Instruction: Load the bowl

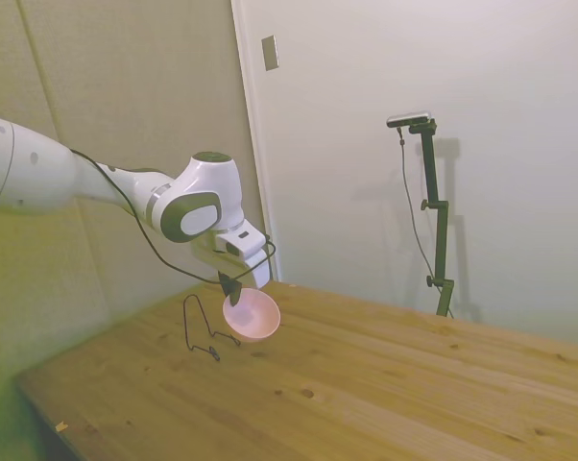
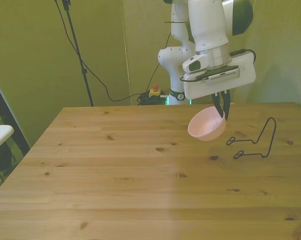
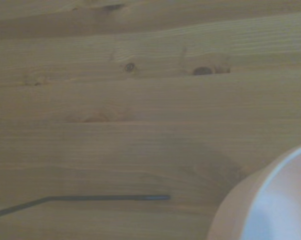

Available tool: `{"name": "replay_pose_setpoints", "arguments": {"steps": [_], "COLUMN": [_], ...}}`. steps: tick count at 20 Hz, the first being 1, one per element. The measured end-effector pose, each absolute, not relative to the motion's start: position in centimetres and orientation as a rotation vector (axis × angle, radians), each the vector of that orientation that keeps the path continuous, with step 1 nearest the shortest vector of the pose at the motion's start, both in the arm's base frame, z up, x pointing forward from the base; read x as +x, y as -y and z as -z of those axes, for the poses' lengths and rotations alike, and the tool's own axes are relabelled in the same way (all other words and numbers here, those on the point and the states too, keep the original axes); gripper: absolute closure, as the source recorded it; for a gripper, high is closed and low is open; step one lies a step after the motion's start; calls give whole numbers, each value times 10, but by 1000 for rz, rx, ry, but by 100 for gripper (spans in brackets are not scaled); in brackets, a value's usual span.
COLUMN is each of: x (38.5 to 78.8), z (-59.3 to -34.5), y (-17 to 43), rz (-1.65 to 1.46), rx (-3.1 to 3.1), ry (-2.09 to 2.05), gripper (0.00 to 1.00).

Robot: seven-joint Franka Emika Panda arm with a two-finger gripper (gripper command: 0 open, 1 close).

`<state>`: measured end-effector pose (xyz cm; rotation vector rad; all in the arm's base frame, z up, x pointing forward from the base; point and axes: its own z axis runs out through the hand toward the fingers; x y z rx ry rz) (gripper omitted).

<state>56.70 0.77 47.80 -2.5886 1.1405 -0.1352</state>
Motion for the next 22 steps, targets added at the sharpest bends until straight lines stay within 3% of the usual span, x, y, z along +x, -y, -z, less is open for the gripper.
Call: {"name": "replay_pose_setpoints", "arguments": {"steps": [12,22], "x": [554,546], "z": [-466,-444], "y": [-47,-44], "rz": [81,97], "rx": [-2286,-2179], "ry": [-690,-614], "gripper": [100,100]}}
